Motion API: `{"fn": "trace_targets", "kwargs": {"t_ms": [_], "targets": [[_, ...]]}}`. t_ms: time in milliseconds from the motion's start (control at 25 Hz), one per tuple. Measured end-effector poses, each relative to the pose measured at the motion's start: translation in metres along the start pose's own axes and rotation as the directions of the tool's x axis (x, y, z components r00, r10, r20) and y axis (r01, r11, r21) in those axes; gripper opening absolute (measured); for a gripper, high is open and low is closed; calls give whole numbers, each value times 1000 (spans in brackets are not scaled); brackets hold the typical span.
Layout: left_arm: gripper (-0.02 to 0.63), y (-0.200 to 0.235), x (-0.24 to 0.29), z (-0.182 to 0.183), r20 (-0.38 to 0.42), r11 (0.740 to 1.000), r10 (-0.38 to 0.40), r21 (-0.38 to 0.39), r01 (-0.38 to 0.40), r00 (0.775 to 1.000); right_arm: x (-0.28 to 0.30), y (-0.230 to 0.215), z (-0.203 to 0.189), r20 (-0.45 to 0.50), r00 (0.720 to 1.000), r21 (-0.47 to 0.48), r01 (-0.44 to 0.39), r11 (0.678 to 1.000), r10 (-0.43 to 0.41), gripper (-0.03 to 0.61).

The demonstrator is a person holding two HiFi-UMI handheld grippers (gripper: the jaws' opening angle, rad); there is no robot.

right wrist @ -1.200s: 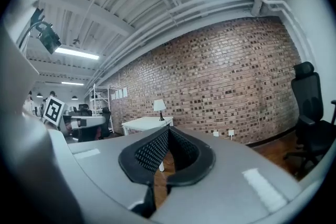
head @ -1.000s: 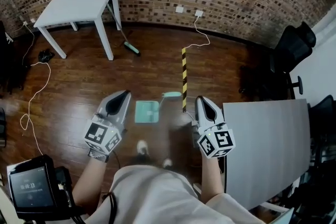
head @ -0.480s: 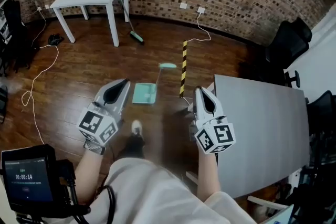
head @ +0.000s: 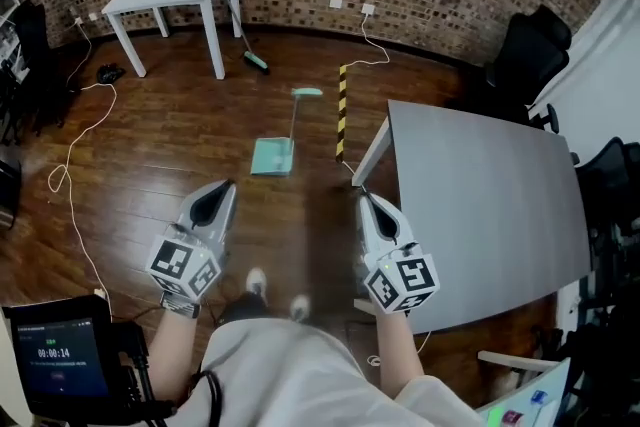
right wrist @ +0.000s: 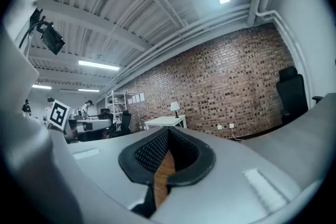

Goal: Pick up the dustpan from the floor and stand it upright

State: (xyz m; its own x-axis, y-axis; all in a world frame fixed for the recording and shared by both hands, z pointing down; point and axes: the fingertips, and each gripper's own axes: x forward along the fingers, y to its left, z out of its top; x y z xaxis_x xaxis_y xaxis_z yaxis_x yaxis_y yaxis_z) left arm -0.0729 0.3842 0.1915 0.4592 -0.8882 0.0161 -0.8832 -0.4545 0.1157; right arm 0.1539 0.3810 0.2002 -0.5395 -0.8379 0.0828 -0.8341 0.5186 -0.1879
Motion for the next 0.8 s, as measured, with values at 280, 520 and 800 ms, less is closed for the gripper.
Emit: {"fn": "trace_targets", "kwargs": {"t_ms": [280,520,800], "targets": [[0,-11,-10,8,-2,999,-38,16,38,999,-13,13,4,30,999,24,35,999,-35,14],[0,-9,-1,15,8,997,-68,41,67,998,-4,16,-3,-22,998,-5,54,999,-54,12],[0,-13,3,5,5,995,-86,46,86,996,-3,8,-14,-40,997,-26,59,998,-60,12]]}}
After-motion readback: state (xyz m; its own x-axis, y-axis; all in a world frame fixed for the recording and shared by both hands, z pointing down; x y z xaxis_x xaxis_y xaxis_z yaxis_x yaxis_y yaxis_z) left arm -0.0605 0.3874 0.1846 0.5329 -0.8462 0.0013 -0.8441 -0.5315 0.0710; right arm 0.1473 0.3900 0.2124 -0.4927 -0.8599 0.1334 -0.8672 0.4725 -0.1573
